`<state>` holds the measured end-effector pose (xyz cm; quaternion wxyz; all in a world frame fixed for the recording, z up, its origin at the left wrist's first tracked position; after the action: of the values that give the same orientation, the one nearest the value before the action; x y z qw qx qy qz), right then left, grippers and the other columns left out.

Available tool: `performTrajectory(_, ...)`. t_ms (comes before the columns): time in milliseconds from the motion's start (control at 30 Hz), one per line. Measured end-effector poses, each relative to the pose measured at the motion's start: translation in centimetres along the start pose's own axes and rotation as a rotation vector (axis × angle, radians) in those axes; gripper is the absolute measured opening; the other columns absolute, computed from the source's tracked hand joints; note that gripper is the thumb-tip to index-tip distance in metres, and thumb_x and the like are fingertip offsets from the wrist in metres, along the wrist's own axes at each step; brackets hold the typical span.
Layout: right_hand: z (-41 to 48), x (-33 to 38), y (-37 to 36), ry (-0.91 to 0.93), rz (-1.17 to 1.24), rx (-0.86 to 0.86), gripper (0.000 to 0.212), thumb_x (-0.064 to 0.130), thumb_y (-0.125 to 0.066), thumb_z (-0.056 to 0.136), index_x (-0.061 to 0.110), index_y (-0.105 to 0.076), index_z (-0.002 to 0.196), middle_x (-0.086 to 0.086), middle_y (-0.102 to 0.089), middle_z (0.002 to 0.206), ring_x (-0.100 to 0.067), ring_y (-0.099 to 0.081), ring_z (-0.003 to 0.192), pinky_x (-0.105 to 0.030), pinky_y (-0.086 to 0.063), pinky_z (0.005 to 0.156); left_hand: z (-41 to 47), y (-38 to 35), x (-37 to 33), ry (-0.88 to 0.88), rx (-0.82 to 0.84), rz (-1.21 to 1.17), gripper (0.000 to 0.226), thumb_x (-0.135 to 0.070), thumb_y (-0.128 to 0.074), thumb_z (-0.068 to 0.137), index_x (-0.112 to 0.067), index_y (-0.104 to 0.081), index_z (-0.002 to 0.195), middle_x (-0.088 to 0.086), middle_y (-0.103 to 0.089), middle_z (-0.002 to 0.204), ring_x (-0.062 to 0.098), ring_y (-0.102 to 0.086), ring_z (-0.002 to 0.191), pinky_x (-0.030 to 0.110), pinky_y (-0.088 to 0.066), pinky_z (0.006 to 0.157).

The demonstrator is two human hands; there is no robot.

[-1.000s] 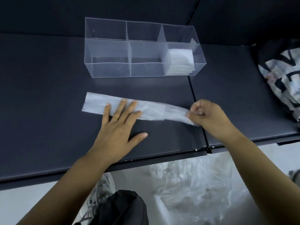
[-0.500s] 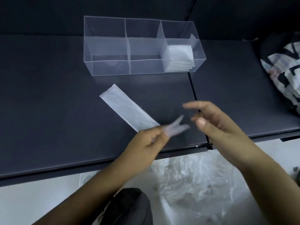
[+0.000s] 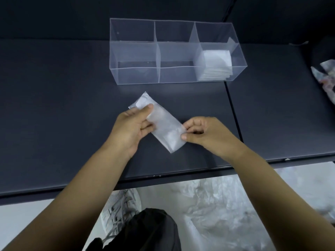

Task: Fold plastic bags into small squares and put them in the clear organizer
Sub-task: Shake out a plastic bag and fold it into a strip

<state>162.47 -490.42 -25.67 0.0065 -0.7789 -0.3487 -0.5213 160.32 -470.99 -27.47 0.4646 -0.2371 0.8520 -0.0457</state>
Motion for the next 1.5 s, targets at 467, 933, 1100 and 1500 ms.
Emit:
performTrajectory(467,0.9,0.0,-0.2,-0.099,-0.091,-0.101,0.013,0.015,-0.078,0.076,0.021,-0.067,0.080,0.008,-0.071,0.069,0.004,-0.062,0.059,-0.006,-0.040,0.052,-3.8,-0.3,-2.0,-0.938,-0.284,0.904,0.027,-0.013,-0.055,0.093,-0.010,-0.063,0.118,0.002,-0.063,0.115,0.016,-0.057,0.106,0.020,-0.041,0.096)
performTrajectory(933,-3.2,0.4,0.5,-0.158,0.200,0.003,0.016,0.022,-0.065,0.089,0.017,-0.065,0.104,0.010,-0.063,0.064,-0.003,-0.053,0.056,-0.015,-0.043,0.054,-5.9,-2.2,3.6,-1.069,0.105,1.300,0.041,0.002,-0.076,0.073,-0.003,-0.070,0.113,0.009,-0.071,0.112,0.024,-0.069,0.101,0.035,-0.053,0.089)
performTrajectory(1100,-3.6,1.5,1.7,0.074,-0.065,0.017,0.058,0.018,-0.078,0.077,0.048,-0.054,0.120,0.023,-0.063,0.101,-0.010,-0.059,0.081,-0.013,-0.048,0.077,-6.2,-2.1,1.9,-0.855,0.227,1.135,0.033,-0.034,-0.046,0.098,-0.032,-0.059,0.129,-0.019,-0.065,0.083,0.002,-0.058,0.071,0.005,-0.040,0.063)
performTrajectory(1500,1.2,0.8,-1.2,0.012,0.033,-0.159,0.016,0.019,-0.072,0.084,0.015,-0.065,0.070,0.007,-0.066,0.059,-0.007,-0.051,0.046,-0.016,-0.045,0.057,-1.8,-1.5,0.2,-0.343,0.034,0.703,0.030,-0.032,-0.042,0.101,-0.030,-0.059,0.126,-0.007,-0.068,0.102,0.013,-0.067,0.087,0.036,-0.053,0.087)
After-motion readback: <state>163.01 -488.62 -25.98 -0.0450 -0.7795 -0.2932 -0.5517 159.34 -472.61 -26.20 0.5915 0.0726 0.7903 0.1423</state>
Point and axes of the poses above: each hand's wrist, its own z-axis towards the middle knuckle, its own y-axis out of the back of the hand, x = y × z, the point moved 4 cm from there along z, towards the middle knuckle
